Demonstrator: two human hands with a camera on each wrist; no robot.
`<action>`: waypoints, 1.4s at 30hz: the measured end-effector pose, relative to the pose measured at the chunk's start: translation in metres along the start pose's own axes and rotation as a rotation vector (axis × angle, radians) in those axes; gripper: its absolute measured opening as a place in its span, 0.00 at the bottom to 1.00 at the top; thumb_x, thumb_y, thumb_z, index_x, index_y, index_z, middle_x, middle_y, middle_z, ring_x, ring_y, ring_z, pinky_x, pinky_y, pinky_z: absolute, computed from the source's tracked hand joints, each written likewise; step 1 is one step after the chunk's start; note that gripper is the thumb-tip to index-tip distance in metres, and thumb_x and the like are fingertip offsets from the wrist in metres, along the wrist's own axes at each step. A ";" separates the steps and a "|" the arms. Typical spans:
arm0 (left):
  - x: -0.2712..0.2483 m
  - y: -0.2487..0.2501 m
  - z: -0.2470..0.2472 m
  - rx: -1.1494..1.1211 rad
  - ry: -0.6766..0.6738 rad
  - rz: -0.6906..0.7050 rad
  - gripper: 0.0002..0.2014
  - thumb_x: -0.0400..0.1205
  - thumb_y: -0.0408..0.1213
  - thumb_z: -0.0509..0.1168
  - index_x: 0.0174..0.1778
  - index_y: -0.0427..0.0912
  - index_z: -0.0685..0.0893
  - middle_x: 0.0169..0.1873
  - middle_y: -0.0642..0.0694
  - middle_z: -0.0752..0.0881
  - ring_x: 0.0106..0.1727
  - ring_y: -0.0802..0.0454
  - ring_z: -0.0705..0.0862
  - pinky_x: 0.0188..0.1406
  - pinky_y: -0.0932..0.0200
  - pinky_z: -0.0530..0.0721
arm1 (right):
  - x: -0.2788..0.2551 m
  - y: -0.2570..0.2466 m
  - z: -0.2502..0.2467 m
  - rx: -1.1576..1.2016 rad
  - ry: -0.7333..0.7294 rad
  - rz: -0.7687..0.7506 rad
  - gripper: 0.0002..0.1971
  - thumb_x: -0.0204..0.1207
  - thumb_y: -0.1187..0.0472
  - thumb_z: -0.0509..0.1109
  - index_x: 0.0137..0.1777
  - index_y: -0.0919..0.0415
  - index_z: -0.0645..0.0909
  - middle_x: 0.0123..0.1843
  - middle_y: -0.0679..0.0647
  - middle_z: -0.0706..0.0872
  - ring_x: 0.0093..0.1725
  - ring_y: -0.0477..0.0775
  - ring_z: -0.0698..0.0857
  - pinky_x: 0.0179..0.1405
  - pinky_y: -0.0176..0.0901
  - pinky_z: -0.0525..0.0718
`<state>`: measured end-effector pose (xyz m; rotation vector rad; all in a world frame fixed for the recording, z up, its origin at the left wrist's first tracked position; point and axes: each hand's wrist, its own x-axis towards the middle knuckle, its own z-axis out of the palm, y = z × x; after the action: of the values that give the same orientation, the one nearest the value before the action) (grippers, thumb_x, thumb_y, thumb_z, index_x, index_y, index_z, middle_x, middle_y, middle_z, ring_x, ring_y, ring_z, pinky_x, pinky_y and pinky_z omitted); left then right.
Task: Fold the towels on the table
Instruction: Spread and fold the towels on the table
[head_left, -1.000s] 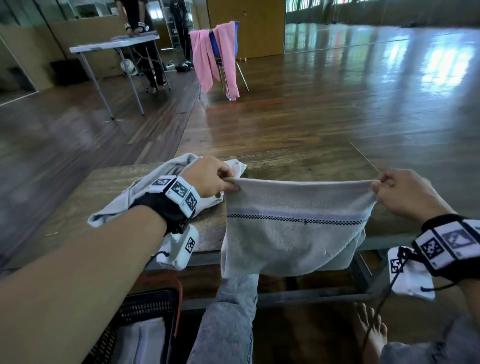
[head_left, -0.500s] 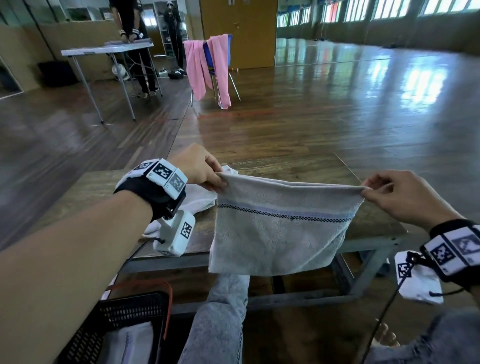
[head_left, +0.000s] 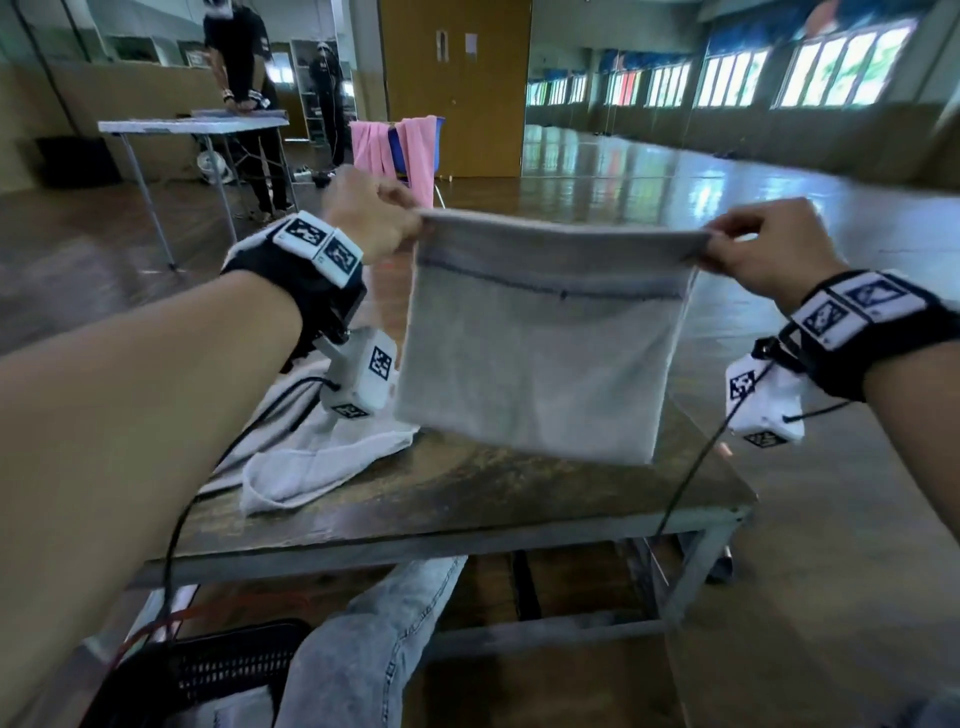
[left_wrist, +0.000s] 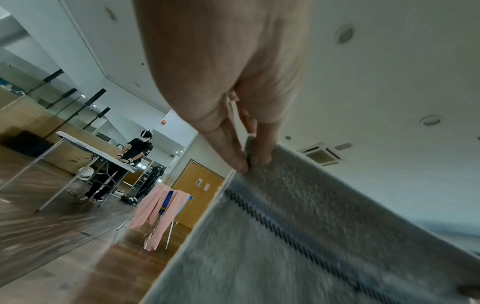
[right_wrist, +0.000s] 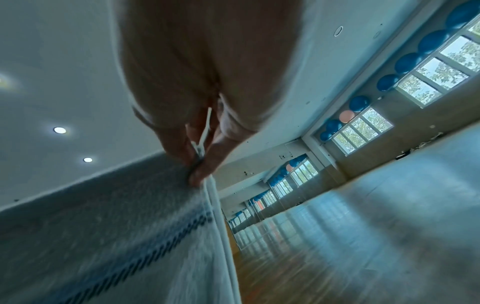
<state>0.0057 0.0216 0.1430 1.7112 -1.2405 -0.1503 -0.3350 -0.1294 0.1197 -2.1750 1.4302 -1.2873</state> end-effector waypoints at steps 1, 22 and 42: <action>-0.001 0.001 -0.002 -0.005 0.072 0.063 0.09 0.76 0.35 0.76 0.52 0.41 0.90 0.47 0.45 0.91 0.47 0.51 0.90 0.48 0.57 0.91 | 0.003 -0.005 -0.003 0.038 0.054 -0.038 0.07 0.76 0.63 0.76 0.52 0.60 0.91 0.45 0.58 0.91 0.44 0.52 0.88 0.50 0.50 0.89; -0.105 -0.188 0.071 0.062 -0.874 -0.329 0.15 0.72 0.49 0.79 0.44 0.41 0.93 0.41 0.44 0.93 0.44 0.47 0.91 0.50 0.51 0.90 | -0.117 0.124 0.079 -0.257 -1.074 0.147 0.03 0.78 0.62 0.77 0.45 0.58 0.91 0.33 0.55 0.92 0.28 0.44 0.86 0.30 0.32 0.80; -0.054 -0.220 0.166 0.368 -0.491 -0.050 0.07 0.73 0.39 0.79 0.37 0.38 0.93 0.32 0.44 0.90 0.34 0.53 0.83 0.38 0.58 0.79 | -0.096 0.167 0.151 -0.401 -0.770 0.168 0.06 0.75 0.56 0.76 0.36 0.49 0.91 0.39 0.47 0.92 0.43 0.45 0.87 0.47 0.44 0.82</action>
<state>0.0274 -0.0408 -0.1297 2.1016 -1.6610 -0.4132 -0.3355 -0.1708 -0.1216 -2.3148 1.5359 -0.0461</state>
